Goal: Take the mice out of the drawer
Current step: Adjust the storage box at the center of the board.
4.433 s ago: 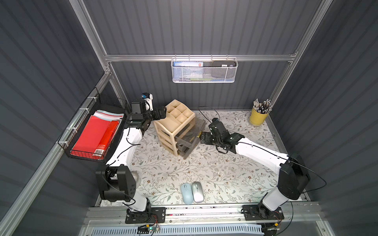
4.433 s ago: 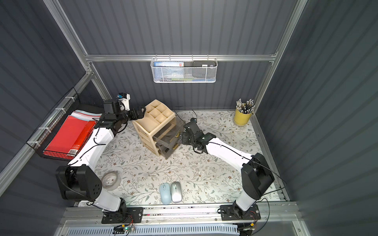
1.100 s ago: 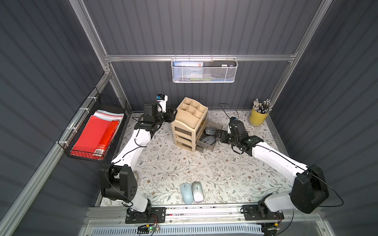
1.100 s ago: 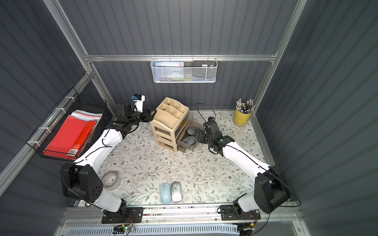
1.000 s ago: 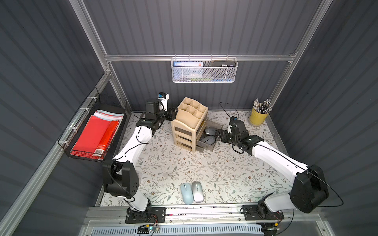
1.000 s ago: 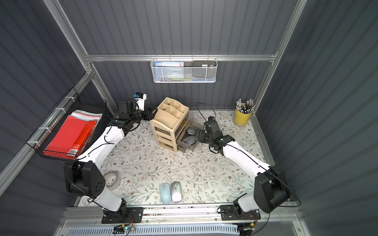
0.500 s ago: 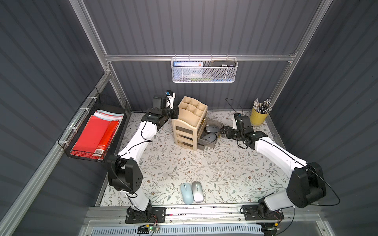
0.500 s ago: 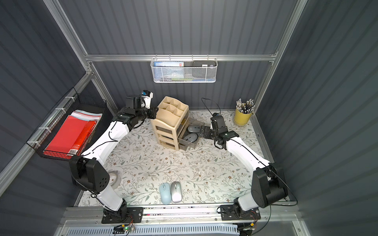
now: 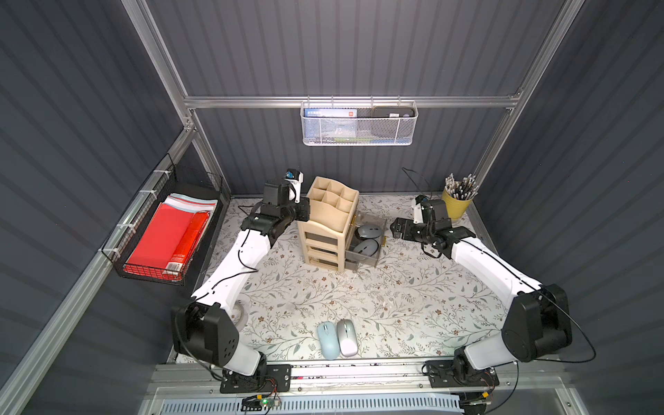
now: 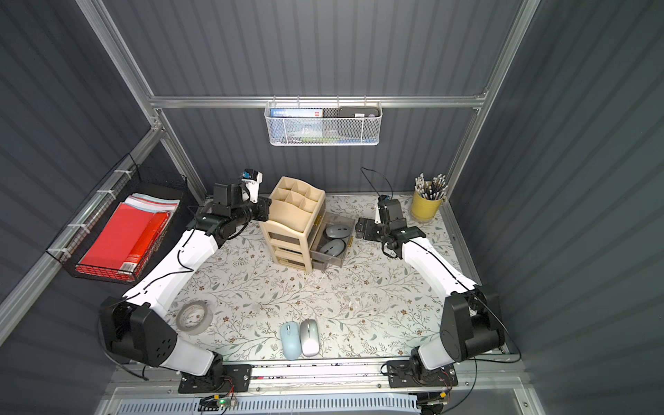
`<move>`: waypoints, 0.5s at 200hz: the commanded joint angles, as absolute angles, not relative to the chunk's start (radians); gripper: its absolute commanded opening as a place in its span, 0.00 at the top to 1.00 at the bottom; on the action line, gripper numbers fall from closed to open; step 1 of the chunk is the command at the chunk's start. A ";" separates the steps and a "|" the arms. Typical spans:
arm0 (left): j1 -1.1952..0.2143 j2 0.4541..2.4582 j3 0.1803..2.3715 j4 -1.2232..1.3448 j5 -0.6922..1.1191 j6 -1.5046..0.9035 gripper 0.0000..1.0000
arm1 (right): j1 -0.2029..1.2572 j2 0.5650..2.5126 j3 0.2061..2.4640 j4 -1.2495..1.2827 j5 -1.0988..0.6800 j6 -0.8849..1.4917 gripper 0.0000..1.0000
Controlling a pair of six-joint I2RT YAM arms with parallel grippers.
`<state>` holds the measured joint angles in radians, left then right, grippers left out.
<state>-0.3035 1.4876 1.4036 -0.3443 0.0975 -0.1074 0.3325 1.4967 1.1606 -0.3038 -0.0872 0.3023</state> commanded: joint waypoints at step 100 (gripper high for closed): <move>-0.366 1.492 1.398 -0.545 0.420 -0.057 1.00 | 0.328 1.538 1.259 -0.368 -0.088 0.281 0.06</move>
